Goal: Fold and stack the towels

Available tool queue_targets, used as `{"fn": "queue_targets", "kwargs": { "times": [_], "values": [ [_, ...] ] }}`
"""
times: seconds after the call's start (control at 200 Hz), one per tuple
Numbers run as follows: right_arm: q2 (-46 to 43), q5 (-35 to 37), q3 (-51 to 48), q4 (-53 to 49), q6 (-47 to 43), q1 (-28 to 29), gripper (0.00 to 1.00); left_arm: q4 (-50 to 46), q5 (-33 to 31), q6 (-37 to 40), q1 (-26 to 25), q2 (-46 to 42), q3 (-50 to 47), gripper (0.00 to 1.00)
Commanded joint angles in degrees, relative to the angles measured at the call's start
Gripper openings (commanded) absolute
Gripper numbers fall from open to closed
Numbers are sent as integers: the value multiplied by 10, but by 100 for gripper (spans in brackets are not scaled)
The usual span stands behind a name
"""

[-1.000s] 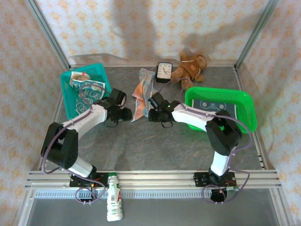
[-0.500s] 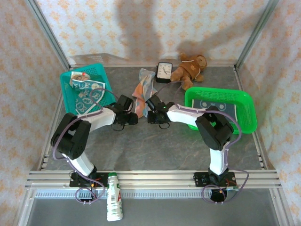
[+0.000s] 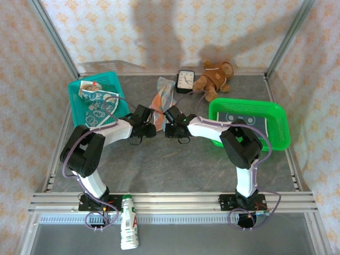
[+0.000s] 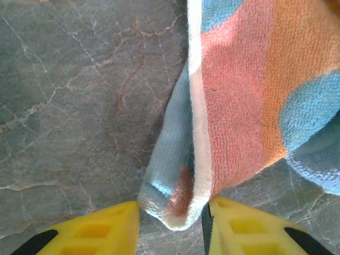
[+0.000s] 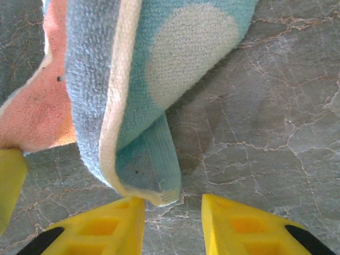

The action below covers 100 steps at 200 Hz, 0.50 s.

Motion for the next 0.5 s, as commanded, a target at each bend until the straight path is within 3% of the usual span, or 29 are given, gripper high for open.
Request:
{"fn": "queue_targets", "kwargs": {
  "times": [0.0, 0.275, 0.495],
  "values": [
    [-1, 1, 17, 9, -4, 2, 35, -1, -22, 17, -5, -15, 10, 36],
    [-11, 2, 8, 23, 1, 2, 43, -19, -50, 17, -9, -35, 0, 43],
    [-14, 2, 1, 41, 7, 2, 39, -14, -50, 22, -9, -49, -8, 43]
  ]
}}
